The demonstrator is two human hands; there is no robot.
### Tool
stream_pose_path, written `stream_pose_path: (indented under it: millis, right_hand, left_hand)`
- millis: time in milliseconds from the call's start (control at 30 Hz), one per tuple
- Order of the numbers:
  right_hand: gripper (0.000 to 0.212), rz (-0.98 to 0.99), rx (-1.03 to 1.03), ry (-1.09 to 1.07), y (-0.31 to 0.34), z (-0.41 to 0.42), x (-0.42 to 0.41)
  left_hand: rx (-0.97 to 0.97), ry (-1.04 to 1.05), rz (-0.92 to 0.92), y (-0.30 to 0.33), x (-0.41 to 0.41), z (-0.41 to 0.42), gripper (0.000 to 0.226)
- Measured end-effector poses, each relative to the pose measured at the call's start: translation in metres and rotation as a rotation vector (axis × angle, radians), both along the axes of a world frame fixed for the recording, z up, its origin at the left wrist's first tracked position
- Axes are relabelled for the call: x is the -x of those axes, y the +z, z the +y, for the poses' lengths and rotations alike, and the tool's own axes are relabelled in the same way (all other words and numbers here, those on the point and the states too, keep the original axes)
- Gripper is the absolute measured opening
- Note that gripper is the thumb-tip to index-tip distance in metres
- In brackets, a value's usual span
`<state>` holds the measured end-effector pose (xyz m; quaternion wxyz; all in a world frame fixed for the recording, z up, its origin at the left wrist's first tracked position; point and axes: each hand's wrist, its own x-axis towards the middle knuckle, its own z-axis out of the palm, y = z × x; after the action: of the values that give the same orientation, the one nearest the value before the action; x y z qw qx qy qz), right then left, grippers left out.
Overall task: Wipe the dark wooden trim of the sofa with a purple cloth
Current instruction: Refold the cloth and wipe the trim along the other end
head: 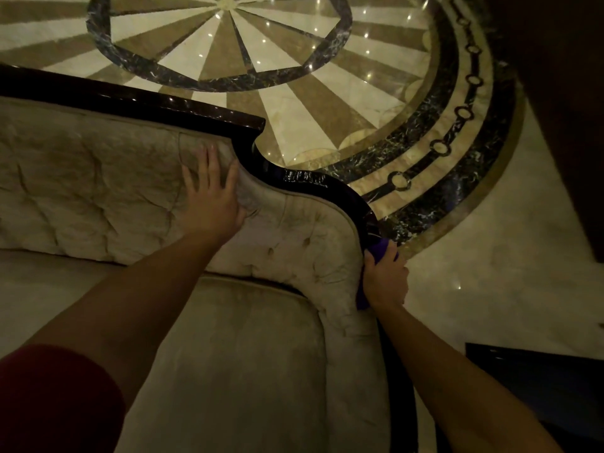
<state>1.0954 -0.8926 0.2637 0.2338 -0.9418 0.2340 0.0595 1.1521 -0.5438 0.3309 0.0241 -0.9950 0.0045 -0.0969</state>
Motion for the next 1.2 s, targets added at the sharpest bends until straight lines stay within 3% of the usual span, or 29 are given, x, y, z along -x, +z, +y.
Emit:
stream_pose_path:
  millis: [167, 333, 533, 700, 867, 1033, 1100, 1200]
  right_hand:
    - [0.061, -0.17, 0.141, 0.106, 0.025, 0.033, -0.061]
    - [0.052, -0.275, 0.241, 0.465, 0.053, 0.067, -0.119]
    - [0.067, -0.164, 0.272, 0.827, 0.067, 0.159, -0.166]
    - [0.081, -0.216, 0.098, 0.754, 0.067, 0.2, -0.163]
    - [0.078, -0.222, 0.204, 0.832, 0.066, 0.188, -0.133]
    - [0.046, -0.076, 0.394, 0.914, 0.08, 0.172, -0.098]
    - [0.025, 0.04, 0.354, 0.89, 0.1, 0.157, -0.085]
    - [0.024, 0.059, 0.225, 0.838, 0.128, 0.122, -0.056]
  left_hand:
    - [0.002, -0.013, -0.022, -0.01, -0.006, 0.003, 0.098]
    - [-0.006, 0.001, -0.07, -0.018, -0.01, 0.004, 0.1]
    - [0.001, -0.016, -0.063, -0.016, -0.008, 0.007, 0.094]
    - [0.037, -0.046, -0.012, -0.009, -0.003, 0.014, 0.087]
    - [0.114, 0.031, 0.089, 0.004, 0.001, 0.0, 0.089]
    - [0.247, 0.048, 0.18, 0.027, 0.023, -0.014, 0.076]
    - [0.287, -0.015, 0.189, 0.03, 0.043, -0.017, 0.074]
    - [0.461, 0.043, 0.3, 0.035, 0.066, -0.027, 0.068]
